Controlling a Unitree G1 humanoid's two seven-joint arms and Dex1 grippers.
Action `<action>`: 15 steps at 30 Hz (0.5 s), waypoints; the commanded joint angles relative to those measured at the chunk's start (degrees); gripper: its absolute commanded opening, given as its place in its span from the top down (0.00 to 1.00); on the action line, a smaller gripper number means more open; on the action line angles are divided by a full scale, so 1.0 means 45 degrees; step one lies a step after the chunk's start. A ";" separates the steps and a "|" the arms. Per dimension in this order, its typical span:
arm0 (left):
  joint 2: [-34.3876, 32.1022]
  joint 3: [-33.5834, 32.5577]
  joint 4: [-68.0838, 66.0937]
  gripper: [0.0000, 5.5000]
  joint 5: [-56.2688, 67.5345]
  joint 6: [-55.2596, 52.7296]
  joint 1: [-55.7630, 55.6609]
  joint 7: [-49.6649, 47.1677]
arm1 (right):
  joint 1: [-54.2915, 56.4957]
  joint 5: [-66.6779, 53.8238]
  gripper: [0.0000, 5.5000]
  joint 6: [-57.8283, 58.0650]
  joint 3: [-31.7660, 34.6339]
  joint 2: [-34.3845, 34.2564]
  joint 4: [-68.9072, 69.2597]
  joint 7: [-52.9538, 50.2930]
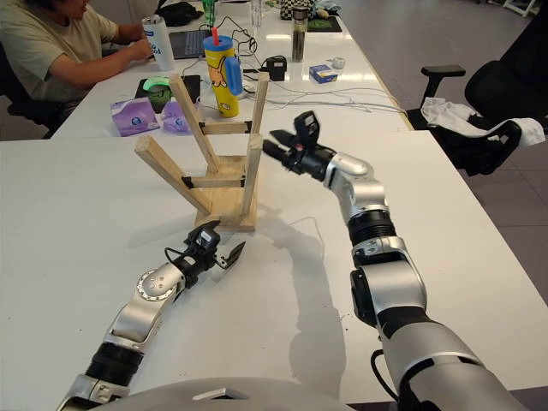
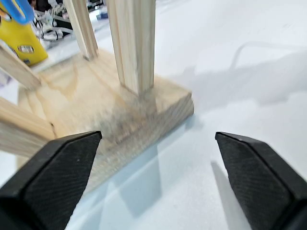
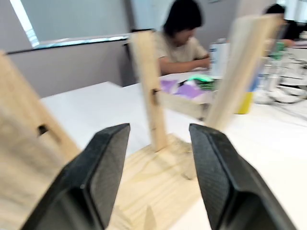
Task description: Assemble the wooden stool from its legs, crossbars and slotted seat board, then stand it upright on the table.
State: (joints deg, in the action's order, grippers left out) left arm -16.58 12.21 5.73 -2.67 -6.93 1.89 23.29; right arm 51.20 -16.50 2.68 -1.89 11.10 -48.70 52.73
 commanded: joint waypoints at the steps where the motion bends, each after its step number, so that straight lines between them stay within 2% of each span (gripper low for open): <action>1: -0.0440 -0.0131 0.0274 0.20 -0.0355 -0.0369 0.1725 -0.0325 | 0.0301 0.0207 0.58 -0.0885 -0.0057 -0.0351 -0.0976 0.1374; 4: -0.0713 -0.0590 -0.0510 0.20 -0.0851 -0.0195 0.1938 -0.1001 | 0.0151 0.0202 0.58 -0.1184 -0.0196 -0.0406 -0.0877 0.2534; 8: -0.0855 -0.2063 -0.1380 0.20 -0.0845 0.0077 0.1849 -0.2335 | -0.0415 0.0379 0.58 -0.1317 -0.0911 -0.0755 0.0181 0.3928; 15: -0.1477 -0.2760 -0.3287 0.20 -0.0982 0.0093 0.0828 -0.2704 | -0.1651 0.0761 0.58 -0.0737 -0.2471 -0.2016 0.2581 0.4090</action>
State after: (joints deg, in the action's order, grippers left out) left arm -22.42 -0.39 -3.17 -5.28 -3.27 6.05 11.04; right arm 45.44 -13.84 -2.05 -10.83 4.36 -40.70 71.42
